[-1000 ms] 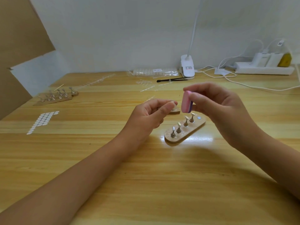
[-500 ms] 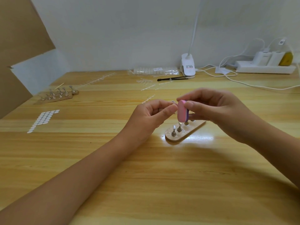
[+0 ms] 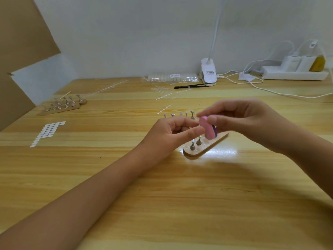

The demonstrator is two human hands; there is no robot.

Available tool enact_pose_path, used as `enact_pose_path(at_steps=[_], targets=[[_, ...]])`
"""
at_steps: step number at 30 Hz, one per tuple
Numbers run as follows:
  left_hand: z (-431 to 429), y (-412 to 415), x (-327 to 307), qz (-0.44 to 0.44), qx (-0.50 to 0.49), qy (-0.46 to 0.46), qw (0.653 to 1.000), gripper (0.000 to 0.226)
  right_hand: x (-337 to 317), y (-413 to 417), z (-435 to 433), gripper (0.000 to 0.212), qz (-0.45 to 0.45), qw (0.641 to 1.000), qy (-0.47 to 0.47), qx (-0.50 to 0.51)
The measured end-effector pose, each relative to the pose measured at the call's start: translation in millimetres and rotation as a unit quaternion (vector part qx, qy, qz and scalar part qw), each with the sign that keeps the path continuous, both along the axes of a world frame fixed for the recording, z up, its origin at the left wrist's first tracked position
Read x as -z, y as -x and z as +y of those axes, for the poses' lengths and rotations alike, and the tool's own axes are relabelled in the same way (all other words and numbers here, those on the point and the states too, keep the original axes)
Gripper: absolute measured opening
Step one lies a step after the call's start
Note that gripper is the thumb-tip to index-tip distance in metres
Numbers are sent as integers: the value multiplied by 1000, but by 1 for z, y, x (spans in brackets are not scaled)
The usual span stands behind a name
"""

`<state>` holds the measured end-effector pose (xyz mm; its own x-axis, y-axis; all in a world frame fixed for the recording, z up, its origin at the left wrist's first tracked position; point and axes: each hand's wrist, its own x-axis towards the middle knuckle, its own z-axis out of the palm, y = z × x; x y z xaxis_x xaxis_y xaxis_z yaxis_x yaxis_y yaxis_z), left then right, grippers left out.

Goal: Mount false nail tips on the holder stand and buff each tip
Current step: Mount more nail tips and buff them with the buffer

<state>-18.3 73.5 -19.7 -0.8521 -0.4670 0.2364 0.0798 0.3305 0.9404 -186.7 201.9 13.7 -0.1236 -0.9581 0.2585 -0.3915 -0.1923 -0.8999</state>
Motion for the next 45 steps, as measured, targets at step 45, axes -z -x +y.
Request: enact_pose_path(at_steps=[45], targets=[[-4,1,-2,52,-75,-106,990,26,22,-26,-11,30,-267,947,135,118]])
